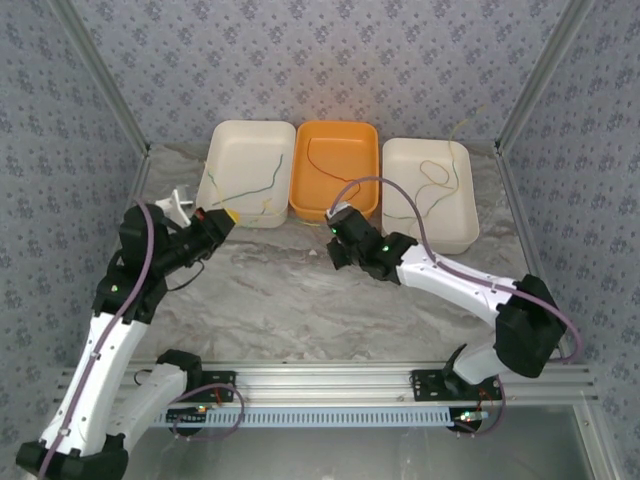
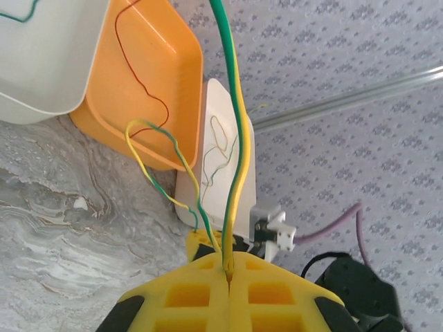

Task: Untangle the cables

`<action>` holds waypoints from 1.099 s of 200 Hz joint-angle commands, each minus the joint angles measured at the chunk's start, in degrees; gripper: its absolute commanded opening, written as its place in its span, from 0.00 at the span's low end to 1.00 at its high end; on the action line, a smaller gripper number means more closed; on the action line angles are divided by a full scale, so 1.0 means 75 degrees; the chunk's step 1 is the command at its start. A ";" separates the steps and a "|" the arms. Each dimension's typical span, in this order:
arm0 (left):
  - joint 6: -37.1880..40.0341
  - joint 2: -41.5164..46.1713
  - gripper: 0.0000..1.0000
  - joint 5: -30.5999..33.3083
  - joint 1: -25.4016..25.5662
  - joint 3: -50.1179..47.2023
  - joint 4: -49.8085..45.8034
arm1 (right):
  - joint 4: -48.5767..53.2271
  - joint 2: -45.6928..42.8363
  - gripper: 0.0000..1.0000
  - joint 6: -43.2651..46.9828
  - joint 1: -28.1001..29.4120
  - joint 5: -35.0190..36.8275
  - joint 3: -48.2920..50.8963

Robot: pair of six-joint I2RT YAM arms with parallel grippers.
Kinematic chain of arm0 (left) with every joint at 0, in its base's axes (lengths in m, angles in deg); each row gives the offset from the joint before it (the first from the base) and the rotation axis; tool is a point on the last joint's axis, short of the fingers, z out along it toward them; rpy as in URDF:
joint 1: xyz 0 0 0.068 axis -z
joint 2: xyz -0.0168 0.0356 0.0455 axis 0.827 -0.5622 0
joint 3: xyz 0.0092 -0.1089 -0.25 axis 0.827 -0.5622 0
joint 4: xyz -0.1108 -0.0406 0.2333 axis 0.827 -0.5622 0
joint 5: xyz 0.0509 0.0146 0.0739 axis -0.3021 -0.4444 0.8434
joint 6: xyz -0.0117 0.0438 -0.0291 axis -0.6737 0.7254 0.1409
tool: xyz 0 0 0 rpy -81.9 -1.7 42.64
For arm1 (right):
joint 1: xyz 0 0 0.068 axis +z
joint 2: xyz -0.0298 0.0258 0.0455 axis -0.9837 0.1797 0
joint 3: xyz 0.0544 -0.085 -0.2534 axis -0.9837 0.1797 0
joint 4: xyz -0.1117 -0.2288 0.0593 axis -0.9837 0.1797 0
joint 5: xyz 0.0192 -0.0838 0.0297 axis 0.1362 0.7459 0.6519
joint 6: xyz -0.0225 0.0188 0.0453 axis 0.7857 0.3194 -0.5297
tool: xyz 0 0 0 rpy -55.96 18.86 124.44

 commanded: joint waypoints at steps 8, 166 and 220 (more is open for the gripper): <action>0.0200 -0.0210 0.00 -0.0529 -0.0762 0.0951 -0.0424 | 0.0234 -0.0377 0.00 0.0620 0.0324 0.1186 0.0401; 0.4205 -0.2749 0.00 0.3748 -0.1994 0.4170 0.0648 | 0.1743 0.0589 0.00 0.1405 0.3771 0.3863 0.0590; 0.3377 -0.2564 0.00 0.2030 -0.2344 0.4021 0.2034 | 0.1815 0.1215 0.00 0.1529 0.3723 0.4419 0.0459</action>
